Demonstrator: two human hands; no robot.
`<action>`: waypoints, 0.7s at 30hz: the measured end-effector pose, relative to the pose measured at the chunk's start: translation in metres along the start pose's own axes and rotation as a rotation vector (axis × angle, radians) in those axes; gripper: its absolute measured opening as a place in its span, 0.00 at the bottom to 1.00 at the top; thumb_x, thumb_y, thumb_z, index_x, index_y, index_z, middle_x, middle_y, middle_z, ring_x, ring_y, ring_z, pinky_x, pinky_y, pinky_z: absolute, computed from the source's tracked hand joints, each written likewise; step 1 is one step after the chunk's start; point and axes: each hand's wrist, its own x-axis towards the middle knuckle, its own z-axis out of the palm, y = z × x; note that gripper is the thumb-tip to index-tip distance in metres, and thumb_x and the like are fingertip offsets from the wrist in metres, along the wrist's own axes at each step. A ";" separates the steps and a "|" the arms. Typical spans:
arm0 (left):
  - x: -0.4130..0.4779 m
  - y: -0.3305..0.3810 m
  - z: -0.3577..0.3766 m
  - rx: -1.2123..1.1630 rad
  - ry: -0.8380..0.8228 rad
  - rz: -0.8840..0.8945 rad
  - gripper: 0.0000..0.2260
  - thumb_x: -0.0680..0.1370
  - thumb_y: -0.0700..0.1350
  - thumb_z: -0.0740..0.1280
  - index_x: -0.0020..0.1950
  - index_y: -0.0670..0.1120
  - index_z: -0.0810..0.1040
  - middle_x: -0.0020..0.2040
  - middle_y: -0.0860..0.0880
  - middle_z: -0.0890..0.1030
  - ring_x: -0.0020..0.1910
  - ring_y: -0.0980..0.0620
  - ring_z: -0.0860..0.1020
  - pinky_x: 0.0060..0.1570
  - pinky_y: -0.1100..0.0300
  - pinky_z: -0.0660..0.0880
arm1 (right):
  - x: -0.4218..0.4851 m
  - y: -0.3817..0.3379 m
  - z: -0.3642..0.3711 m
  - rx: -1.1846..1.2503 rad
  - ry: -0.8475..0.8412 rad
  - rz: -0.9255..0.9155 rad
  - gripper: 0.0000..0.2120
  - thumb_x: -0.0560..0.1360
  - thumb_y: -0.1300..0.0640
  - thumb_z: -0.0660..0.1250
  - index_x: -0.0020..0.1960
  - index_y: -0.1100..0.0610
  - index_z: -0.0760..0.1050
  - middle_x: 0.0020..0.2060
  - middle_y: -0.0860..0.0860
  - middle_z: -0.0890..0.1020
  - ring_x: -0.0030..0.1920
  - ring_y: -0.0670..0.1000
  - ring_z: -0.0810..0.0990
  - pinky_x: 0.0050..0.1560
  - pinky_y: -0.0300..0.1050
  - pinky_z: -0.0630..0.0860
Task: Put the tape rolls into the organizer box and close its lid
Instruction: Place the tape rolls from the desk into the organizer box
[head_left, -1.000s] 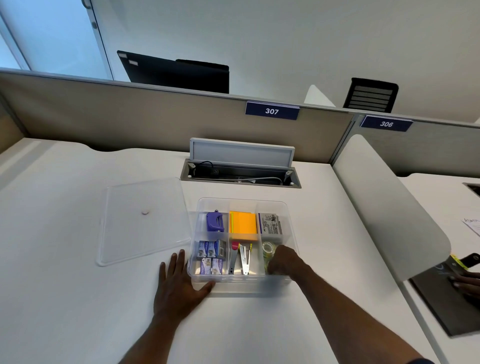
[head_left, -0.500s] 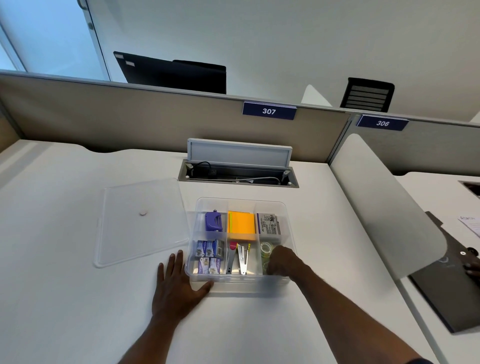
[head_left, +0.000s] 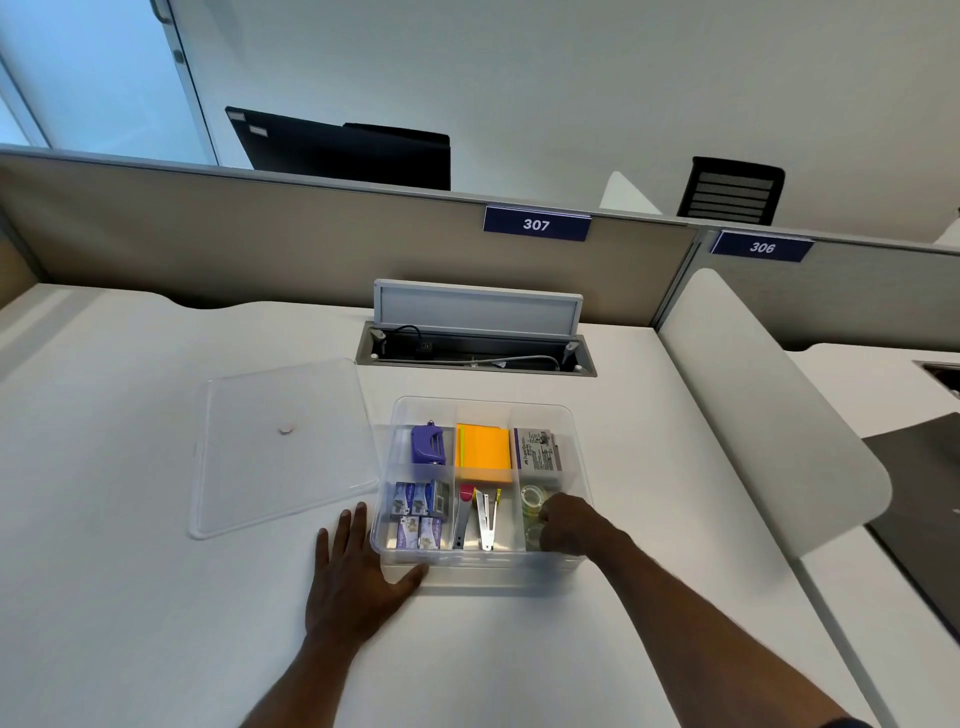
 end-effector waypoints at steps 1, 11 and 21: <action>0.000 0.000 0.000 0.003 -0.005 0.001 0.46 0.67 0.77 0.51 0.76 0.49 0.51 0.78 0.45 0.55 0.77 0.48 0.49 0.75 0.48 0.44 | 0.000 0.000 0.000 0.010 -0.002 0.014 0.18 0.71 0.59 0.66 0.58 0.66 0.75 0.54 0.61 0.80 0.52 0.58 0.79 0.44 0.40 0.68; 0.001 0.000 -0.001 0.009 0.007 0.007 0.45 0.67 0.76 0.51 0.76 0.48 0.55 0.77 0.44 0.58 0.76 0.46 0.52 0.75 0.47 0.46 | -0.001 0.001 0.004 0.047 0.085 0.056 0.15 0.74 0.60 0.63 0.57 0.68 0.73 0.56 0.62 0.80 0.57 0.59 0.79 0.46 0.40 0.70; 0.001 -0.008 -0.007 -0.095 -0.042 -0.002 0.52 0.63 0.78 0.55 0.76 0.45 0.51 0.77 0.46 0.55 0.77 0.50 0.49 0.76 0.50 0.44 | -0.015 -0.009 -0.014 0.146 0.398 0.161 0.10 0.74 0.61 0.58 0.51 0.62 0.76 0.48 0.61 0.80 0.50 0.61 0.80 0.47 0.47 0.76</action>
